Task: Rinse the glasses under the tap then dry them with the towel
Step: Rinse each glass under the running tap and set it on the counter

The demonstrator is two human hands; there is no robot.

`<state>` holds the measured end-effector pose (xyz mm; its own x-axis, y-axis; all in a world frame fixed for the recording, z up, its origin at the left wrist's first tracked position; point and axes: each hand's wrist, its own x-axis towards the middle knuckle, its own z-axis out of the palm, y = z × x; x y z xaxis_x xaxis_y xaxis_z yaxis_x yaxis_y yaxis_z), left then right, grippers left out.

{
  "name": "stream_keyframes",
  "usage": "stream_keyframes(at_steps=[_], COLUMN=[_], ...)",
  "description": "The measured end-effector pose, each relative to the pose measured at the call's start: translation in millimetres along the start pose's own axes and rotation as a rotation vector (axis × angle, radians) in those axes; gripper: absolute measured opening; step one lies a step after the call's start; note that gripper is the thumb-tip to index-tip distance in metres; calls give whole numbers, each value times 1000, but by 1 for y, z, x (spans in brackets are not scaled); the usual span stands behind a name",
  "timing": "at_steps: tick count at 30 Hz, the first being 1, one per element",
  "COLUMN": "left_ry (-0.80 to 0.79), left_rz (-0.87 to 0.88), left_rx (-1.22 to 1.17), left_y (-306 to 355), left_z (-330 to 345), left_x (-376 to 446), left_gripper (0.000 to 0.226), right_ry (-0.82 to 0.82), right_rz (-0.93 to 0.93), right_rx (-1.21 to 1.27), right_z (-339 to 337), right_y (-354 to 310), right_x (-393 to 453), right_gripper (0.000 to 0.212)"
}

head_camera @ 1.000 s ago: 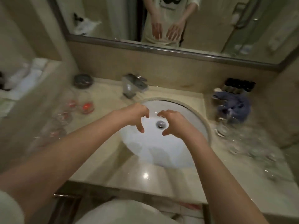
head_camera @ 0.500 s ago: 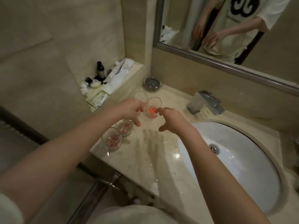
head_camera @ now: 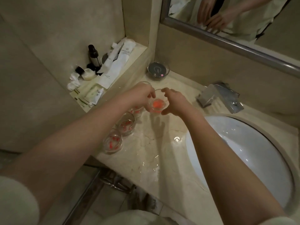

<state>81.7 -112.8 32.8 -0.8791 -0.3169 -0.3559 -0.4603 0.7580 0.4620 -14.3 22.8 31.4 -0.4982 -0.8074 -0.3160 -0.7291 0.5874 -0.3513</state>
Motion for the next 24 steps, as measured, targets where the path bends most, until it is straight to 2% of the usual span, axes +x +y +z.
stream_keyframes(at_steps=[4, 9, 13, 18, 21, 24], left_ry=[47, 21, 14, -17, 12, 28], left_rz=[35, 48, 87, 105, 112, 139], left_rx=[58, 226, 332, 297, 220, 187], left_y=[2, 3, 5, 11, 13, 16], left_z=[-4, 2, 10, 24, 30, 36], left_x=[32, 58, 67, 70, 67, 61], left_gripper=[74, 84, 78, 83, 73, 72], right_ry=[9, -13, -45, -29, 18, 80], right_rz=[16, 15, 31, 41, 36, 43], right_rx=[26, 1, -2, 27, 50, 170], right_z=[1, 7, 11, 13, 16, 22], right_y=[11, 19, 24, 29, 33, 42], right_x=[23, 49, 60, 60, 51, 33], right_gripper=[95, 86, 78, 71, 62, 63])
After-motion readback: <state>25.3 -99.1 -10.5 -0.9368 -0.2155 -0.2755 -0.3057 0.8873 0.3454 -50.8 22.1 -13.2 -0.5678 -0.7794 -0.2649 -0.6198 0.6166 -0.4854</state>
